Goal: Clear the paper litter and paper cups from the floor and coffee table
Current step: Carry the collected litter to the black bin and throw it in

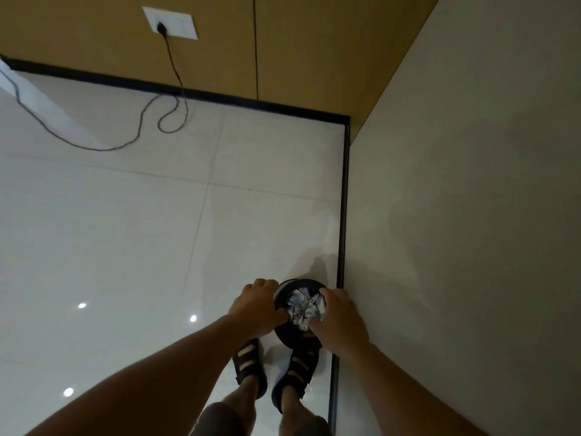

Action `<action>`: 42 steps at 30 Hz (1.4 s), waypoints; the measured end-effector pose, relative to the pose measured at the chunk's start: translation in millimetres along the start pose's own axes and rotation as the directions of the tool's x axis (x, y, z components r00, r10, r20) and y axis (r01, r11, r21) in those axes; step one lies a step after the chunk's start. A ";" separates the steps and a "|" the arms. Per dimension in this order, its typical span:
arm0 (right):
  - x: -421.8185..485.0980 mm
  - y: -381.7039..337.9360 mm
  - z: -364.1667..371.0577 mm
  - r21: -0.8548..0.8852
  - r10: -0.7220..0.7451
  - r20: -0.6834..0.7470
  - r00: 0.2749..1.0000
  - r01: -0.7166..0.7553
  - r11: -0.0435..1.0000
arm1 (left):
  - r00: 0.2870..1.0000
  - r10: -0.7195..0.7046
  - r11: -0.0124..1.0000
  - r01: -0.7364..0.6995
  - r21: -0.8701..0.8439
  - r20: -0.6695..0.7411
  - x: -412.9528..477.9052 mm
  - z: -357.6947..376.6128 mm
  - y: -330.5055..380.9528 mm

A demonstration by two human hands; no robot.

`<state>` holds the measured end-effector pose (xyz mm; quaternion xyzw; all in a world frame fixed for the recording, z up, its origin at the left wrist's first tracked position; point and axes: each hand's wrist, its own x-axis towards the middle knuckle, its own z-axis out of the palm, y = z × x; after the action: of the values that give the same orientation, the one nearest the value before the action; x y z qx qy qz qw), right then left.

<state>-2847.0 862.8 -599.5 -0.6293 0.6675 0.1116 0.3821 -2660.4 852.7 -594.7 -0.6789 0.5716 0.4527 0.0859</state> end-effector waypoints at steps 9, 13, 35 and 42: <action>-71.3 -108.0 -82.7 -0.206 -0.299 0.052 0.953 0.303 0.931 | 0.955 -0.175 0.976 0.137 -0.168 -0.240 -145.2 -84.2 -14.1; -100.6 -150.5 -78.3 -0.346 -0.408 0.170 0.897 0.442 0.827 | 0.910 -0.288 0.938 0.205 -0.279 -0.297 -204.5 -77.2 -39.6; -459.5 -419.7 285.2 -0.388 -0.583 0.774 0.248 0.913 -0.128 | 0.292 -0.940 0.253 0.250 -0.935 -0.176 -648.8 154.5 -342.1; -583.9 -453.3 415.2 -0.258 -0.475 0.878 0.061 0.896 -0.362 | 0.132 -0.991 0.052 0.165 -0.985 -0.030 -761.4 238.2 -414.1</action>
<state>-2323.1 1482.1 -352.9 -0.9357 -0.1966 0.2774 0.0946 -2381.6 1672.8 -354.9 -0.9158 -0.1833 0.1996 -0.2965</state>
